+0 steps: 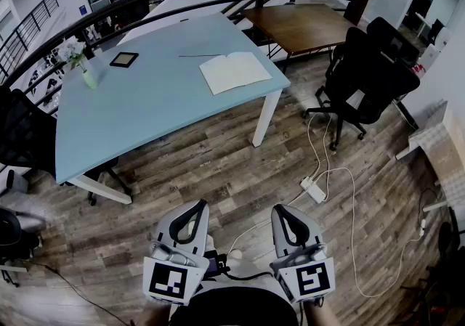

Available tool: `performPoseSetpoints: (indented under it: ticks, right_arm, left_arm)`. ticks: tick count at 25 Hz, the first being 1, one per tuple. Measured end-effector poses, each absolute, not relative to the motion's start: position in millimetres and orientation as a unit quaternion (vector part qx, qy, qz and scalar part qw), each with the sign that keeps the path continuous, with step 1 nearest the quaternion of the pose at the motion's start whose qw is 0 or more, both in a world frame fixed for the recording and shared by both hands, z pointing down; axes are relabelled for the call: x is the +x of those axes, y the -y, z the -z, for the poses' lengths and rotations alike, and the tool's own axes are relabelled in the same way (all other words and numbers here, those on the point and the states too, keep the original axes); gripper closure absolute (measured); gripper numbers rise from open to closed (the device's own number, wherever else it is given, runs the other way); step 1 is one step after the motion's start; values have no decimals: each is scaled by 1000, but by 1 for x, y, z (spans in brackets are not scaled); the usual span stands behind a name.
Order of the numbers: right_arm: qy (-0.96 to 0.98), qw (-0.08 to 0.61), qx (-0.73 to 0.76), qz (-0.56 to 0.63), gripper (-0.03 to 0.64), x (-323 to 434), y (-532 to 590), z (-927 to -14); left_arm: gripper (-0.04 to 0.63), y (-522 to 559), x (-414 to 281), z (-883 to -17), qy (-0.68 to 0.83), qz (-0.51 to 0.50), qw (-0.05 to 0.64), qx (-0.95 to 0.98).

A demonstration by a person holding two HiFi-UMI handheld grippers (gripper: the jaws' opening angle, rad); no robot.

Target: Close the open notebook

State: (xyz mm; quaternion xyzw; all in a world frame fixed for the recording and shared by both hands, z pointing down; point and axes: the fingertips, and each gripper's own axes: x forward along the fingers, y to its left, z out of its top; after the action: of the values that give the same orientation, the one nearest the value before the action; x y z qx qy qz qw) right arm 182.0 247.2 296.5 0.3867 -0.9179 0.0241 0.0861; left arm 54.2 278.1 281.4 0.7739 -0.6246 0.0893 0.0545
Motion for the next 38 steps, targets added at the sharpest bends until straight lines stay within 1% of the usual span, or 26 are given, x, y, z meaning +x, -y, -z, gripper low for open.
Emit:
performPoseSetpoints:
  ticks: [16, 20, 24, 38]
  right_arm:
    - [920, 85, 381, -34, 578, 180, -242, -298]
    - [917, 107, 381, -54, 578, 187, -243, -304]
    - [919, 82, 383, -43, 578, 185, -238, -299]
    - [914, 65, 398, -48, 578, 198, -221, -295]
  left_arm:
    - [578, -273, 56, -282, 627, -90, 52, 772]
    - [578, -270, 57, -279, 627, -89, 52, 772]
    - [578, -267, 59, -279, 627, -87, 51, 772]
    - [578, -243, 72, -269, 617, -93, 34, 781]
